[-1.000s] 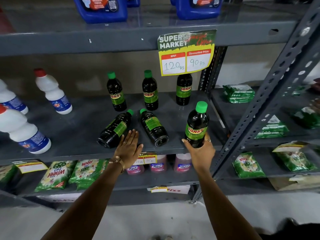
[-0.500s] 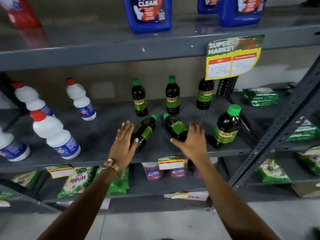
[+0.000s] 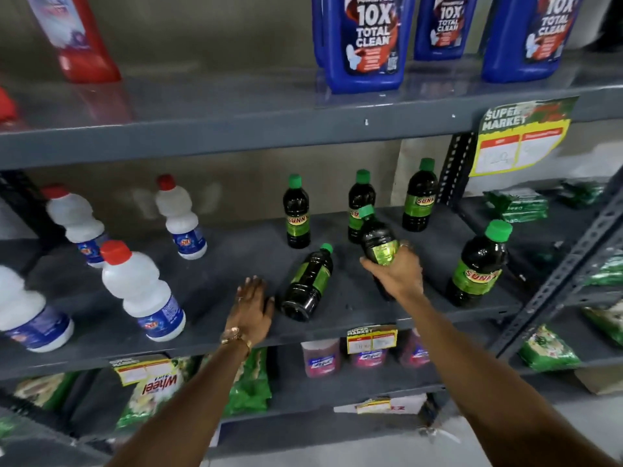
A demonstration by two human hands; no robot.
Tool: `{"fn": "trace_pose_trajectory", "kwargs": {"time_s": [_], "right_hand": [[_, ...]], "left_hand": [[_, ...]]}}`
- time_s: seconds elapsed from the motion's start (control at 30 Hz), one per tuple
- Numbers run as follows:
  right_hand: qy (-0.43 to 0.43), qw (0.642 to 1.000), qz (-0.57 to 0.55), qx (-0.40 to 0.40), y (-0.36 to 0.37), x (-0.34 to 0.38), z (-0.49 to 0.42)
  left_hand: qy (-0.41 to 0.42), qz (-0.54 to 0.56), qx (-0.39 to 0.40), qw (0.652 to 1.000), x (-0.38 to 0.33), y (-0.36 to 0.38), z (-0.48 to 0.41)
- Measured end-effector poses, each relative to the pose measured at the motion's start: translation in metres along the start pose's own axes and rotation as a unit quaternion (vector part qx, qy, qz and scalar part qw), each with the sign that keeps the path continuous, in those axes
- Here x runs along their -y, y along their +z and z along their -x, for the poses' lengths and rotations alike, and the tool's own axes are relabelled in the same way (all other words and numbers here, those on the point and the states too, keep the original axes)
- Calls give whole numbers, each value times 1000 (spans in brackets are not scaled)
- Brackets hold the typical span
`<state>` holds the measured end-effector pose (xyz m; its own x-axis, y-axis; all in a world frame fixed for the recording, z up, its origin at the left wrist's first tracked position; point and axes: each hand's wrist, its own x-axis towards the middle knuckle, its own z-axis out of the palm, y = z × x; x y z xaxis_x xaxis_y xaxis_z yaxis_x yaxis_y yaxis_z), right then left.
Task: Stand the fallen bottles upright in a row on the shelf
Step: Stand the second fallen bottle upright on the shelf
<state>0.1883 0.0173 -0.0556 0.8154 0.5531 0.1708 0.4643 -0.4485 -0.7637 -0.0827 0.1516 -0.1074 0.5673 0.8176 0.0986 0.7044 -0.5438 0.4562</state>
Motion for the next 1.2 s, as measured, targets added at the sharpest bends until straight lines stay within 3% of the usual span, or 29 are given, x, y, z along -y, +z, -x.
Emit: {"fn": "trace_pose_trajectory", "kwargs": {"time_s": [0.13,0.33,0.57,0.8,1.0,1.2], "right_hand": [[-13,986,-147,-78,15,3,-2],[15,968,-230,-96,34,-1,0],[-34,983,-175,-39,28,-32,1],[-9,981,-170,-98,35,-13,-9],[-13,977,-204,-60,40,-29,1],[15,987,-125,-99,44,-10,-4]], "left_hand": [[7,-6,-5,1000,3,2,1],[31,-19,-23,999,4,0,2],[37,-36,-36,998,-1,-1,4],[18,-41,-36,998,-5,-2,4],[14,-48,-32,998,-6,-1,5],[11,-52,-26,998,-3,1,4]]}}
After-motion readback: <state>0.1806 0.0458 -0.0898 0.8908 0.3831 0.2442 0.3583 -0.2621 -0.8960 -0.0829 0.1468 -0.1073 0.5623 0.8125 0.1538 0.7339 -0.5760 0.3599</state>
